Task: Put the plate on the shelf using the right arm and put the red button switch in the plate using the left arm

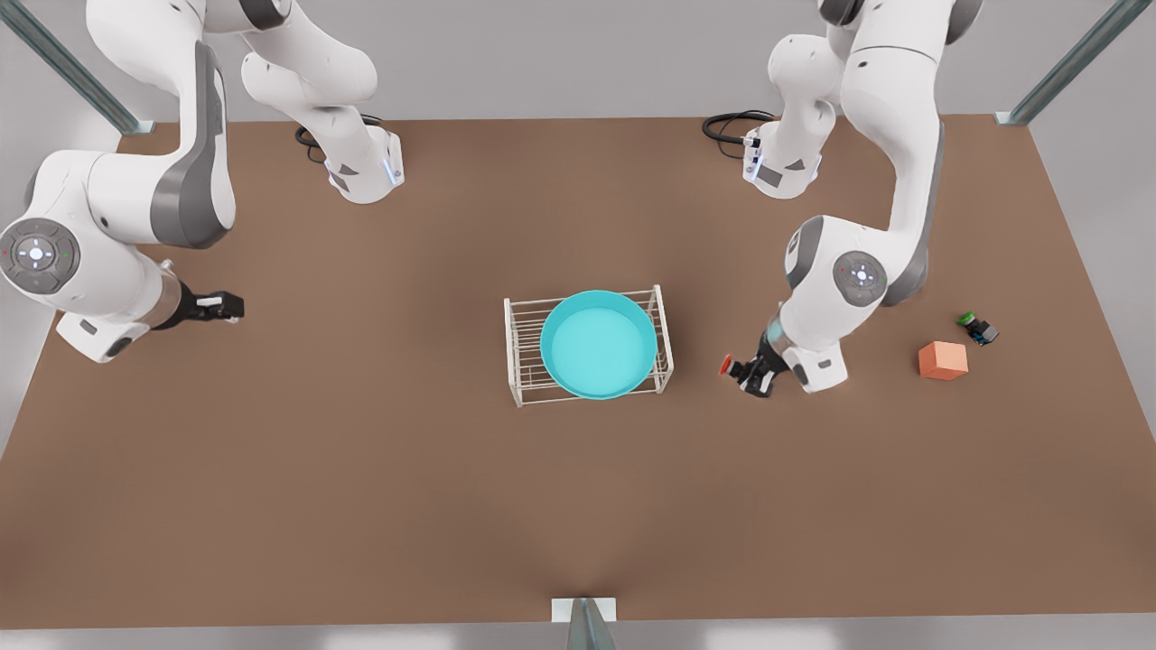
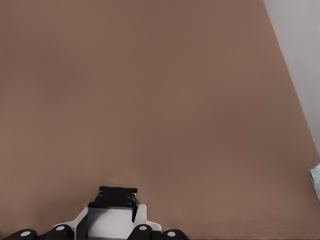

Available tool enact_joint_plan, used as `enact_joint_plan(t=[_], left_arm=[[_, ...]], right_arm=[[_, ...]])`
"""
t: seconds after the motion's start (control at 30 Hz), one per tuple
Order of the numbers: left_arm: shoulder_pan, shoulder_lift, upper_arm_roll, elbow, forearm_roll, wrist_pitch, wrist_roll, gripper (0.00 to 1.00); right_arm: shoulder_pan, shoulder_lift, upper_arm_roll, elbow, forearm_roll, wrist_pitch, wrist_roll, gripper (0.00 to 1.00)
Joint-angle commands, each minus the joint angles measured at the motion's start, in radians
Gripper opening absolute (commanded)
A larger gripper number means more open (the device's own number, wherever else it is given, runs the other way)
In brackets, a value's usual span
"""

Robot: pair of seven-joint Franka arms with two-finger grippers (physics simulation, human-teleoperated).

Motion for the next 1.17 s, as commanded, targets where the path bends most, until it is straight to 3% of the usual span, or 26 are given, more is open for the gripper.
enact_joint_plan(t=[0.0,0.13,0.33,0.4,0.57,0.6,0.63,0.73,0.83,1.13], left_arm=[[-0.061,-0.007,0.0,0.044,-0.029,-0.177,-0.247,0.45],[-0.135,0.073,-0.057,0.116,-0.026,-0.067,-0.523,0.45],[-0.241,0.177,-0.117,0.145,0.006,0.027,-0.572,0.46],[-0.239,0.187,-0.125,0.14,0.012,0.071,-0.572,1.0],[-0.23,0.17,-0.111,0.143,0.012,0.055,-0.521,1.0],[-0.228,0.104,-0.013,0.148,0.011,-0.112,-0.293,1.0],[-0.182,0.024,0.102,0.24,0.003,-0.418,0.098,1.0],[-0.005,0.0,0.089,0.45,0.08,-0.815,1.01,1.0],[0.072,-0.004,0.018,0.478,0.226,-0.851,1.603,1.0],[0.062,0.016,0.013,0.505,0.221,-0.843,1.552,1.0]], right_arm=[[0.0,-0.001,-0.002,-0.002,0.001,-0.003,-0.003,1.0],[0.0,0.005,-0.007,0.0,-0.001,-0.005,-0.003,1.0],[0.0,0.003,-0.011,-0.002,-0.001,-0.01,-0.003,1.0],[0.0,0.005,-0.013,-0.002,-0.001,-0.01,-0.003,1.0],[0.0,0.005,-0.013,-0.002,-0.001,-0.01,-0.003,1.0],[0.001,0.0,-0.013,0.0,-0.001,-0.01,-0.003,1.0],[0.004,-0.004,-0.013,0.004,-0.002,-0.01,0.008,1.0],[0.004,-0.02,-0.013,0.007,-0.002,-0.01,0.014,1.0],[0.004,-0.043,-0.013,0.0,-0.001,-0.013,0.015,1.0],[0.004,-0.049,-0.013,0.0,-0.001,-0.014,0.015,1.0]])
